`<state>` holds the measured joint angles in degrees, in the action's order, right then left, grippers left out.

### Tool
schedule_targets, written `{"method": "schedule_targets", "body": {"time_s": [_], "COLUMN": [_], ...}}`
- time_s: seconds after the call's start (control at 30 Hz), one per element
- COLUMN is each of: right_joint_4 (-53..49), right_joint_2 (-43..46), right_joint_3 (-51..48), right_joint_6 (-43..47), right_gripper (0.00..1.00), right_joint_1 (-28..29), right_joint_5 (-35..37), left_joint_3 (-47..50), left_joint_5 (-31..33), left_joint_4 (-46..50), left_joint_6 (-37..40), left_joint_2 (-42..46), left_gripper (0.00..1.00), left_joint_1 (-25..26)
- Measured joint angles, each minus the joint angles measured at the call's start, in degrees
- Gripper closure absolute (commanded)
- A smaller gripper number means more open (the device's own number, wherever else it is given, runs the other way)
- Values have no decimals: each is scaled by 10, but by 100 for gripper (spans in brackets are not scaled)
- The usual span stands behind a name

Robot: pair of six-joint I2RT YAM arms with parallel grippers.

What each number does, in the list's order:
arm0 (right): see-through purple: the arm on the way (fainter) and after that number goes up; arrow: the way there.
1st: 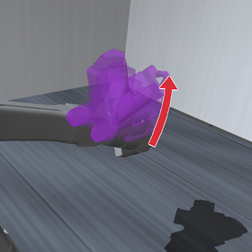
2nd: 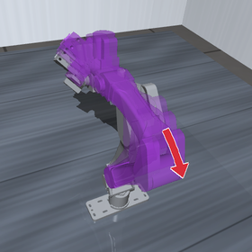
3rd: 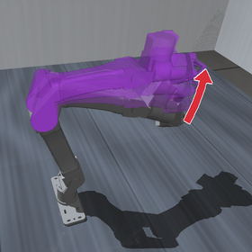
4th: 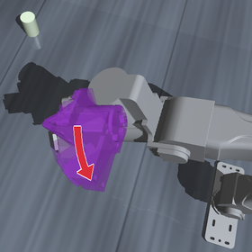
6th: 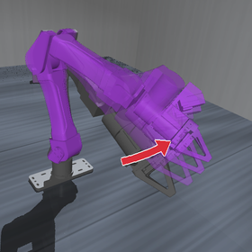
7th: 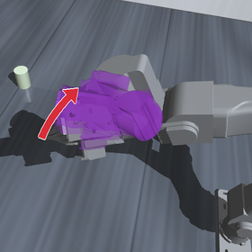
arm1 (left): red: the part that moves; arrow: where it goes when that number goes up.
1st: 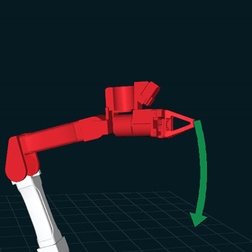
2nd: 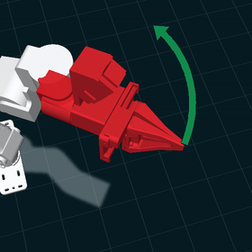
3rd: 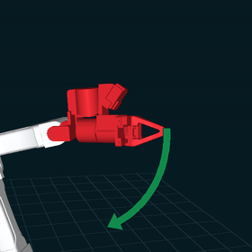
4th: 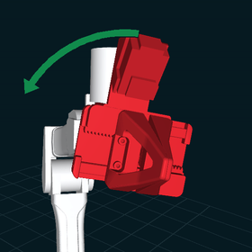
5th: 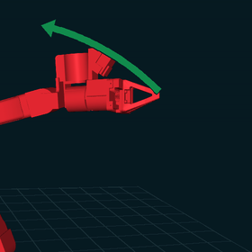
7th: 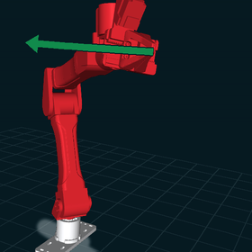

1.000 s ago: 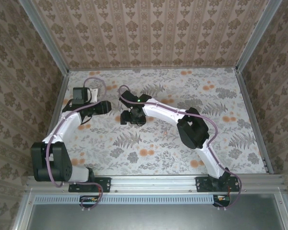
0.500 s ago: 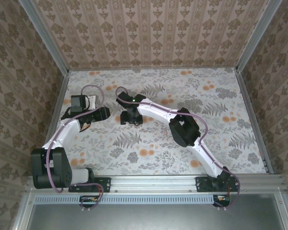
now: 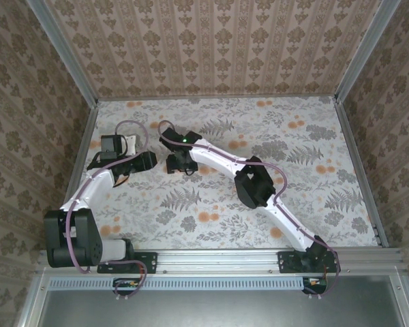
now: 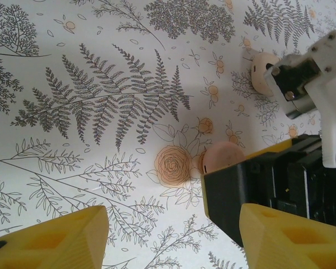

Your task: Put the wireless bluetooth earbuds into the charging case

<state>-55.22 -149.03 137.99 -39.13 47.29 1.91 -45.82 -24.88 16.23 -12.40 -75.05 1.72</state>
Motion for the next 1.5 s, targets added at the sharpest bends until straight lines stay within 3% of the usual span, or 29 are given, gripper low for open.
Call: {"method": "schedule_targets", "body": {"time_s": [0.33, 0.53, 0.77, 1.03, 1.23, 1.5], "right_joint_4": [-29, -12, 49, 164, 238, 281], "right_joint_2": [-10, 20, 164, 407, 527, 577], "right_joint_3": [18, -34, -237, -419, -506, -563], "right_joint_6": [54, 112, 215, 345, 423, 494], "right_gripper": [57, 63, 65, 65, 65, 66], "right_joint_1": [7, 12, 12, 11, 11, 12], "right_joint_5": [33, 47, 33, -19, -45, -52], "left_joint_3": [0, 0, 3, 3, -14, -51], "left_joint_5": [-9, -17, -94, -266, -341, -356], "left_joint_4": [0, 1, -10, -47, -47, -37], "left_joint_6": [0, 0, -9, -15, -18, -22], "left_joint_2": [-1, 0, 47, 103, 104, 103], "left_gripper": [37, 38, 41, 43, 44, 50], "left_joint_1": [0, -1, -27, -33, 28, 120]}}
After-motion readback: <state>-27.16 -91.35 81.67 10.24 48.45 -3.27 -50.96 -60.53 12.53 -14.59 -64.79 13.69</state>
